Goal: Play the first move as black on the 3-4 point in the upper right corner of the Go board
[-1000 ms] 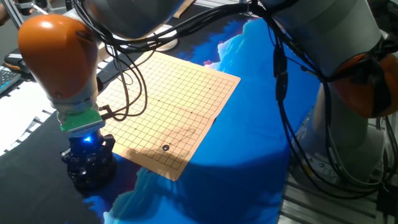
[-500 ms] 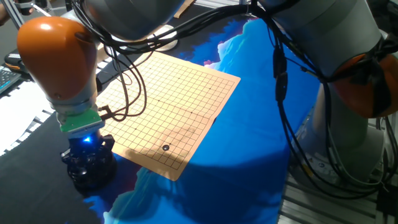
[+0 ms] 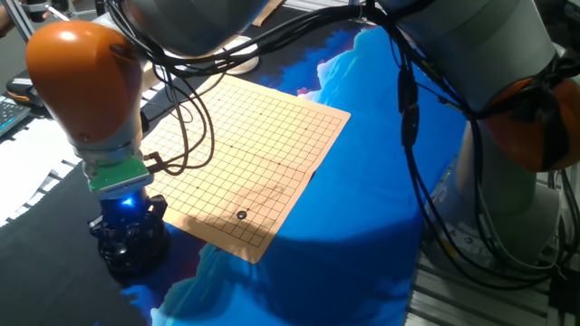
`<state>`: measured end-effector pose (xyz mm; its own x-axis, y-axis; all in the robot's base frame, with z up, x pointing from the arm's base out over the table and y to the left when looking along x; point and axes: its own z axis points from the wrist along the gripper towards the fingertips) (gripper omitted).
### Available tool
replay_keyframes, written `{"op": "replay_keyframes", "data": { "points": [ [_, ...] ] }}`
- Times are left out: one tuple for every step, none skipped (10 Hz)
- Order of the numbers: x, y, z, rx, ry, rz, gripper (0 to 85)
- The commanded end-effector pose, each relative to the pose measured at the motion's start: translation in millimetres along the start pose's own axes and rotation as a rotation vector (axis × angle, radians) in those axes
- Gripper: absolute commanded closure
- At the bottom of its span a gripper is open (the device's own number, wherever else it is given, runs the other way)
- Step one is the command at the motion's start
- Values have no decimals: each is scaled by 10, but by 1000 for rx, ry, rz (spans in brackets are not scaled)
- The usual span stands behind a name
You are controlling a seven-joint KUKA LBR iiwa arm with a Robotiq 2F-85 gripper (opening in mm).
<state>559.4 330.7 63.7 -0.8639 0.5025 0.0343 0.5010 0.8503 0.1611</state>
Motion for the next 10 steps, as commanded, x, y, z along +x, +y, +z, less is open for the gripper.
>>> {"op": "replay_keyframes", "data": {
  "points": [
    [0,0,0,0,-1,-8,680],
    [0,0,1,0,-3,-19,680],
    [-1,-1,1,-2,-3,-24,850],
    [-2,-1,1,-2,-6,-27,850],
    [-4,-1,-2,-1,-7,-30,850],
    [-7,-2,-12,-1,-5,-36,850],
    [-12,-3,-39,-6,4,-41,850],
    [-23,-8,-78,-15,15,-41,850],
    [-39,-14,-127,-23,24,-39,850],
    [-54,-15,-165,-36,29,-21,850]
  ]
}}
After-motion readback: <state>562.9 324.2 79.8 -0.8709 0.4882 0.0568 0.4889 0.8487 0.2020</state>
